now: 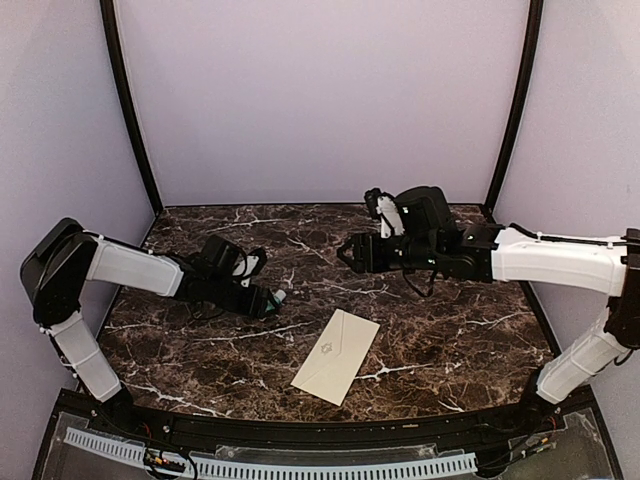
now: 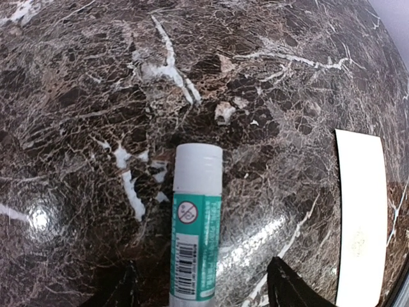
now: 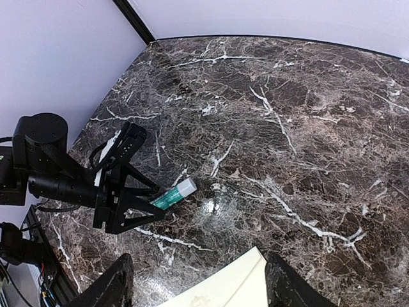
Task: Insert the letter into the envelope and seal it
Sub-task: Place the solid glue at the center of the board, then reset both arms
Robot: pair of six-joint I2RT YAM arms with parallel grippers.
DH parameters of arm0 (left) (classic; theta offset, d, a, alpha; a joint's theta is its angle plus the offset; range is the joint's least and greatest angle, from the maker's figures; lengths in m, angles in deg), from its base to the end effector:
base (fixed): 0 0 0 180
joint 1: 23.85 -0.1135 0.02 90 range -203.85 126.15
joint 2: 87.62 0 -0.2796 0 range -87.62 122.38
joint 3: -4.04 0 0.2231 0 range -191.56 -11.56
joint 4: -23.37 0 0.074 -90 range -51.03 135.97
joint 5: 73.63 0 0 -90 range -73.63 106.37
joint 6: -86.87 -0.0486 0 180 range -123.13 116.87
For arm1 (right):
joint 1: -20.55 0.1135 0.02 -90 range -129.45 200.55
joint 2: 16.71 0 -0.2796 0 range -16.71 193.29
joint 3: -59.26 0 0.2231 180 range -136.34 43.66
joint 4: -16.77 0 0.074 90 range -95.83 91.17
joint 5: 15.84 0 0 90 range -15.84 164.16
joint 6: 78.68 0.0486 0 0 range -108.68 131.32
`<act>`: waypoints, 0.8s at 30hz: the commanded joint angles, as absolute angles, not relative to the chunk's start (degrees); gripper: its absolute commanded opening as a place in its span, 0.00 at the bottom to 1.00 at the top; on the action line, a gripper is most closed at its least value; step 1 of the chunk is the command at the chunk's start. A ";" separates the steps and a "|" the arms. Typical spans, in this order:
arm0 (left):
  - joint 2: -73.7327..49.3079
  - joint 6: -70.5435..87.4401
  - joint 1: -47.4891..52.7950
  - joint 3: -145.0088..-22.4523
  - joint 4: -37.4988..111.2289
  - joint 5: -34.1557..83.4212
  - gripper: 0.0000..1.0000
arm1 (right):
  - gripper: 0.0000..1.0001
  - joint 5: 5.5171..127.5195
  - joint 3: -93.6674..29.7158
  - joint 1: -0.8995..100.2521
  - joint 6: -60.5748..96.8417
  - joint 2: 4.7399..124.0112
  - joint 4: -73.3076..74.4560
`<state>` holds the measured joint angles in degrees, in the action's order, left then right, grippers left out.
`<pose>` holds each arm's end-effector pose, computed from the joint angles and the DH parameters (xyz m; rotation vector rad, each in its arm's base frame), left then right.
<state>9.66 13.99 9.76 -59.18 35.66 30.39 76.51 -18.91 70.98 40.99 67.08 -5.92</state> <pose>0.2632 -0.1891 0.1782 0.4735 2.4215 -0.6966 0.2052 0.2452 0.3115 -0.3645 2.1370 0.7989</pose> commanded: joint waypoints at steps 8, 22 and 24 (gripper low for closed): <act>-0.33 15.05 6.22 -58.51 28.98 28.13 0.80 | 0.94 79.93 -11.23 65.13 40.58 68.97 10.22; -13.38 17.46 -31.62 -45.86 3.78 29.01 0.83 | 0.97 79.19 2.98 35.69 29.41 59.54 22.68; -15.84 16.05 -34.30 -42.19 -0.21 24.06 0.88 | 0.97 79.53 7.54 31.76 27.56 55.20 26.00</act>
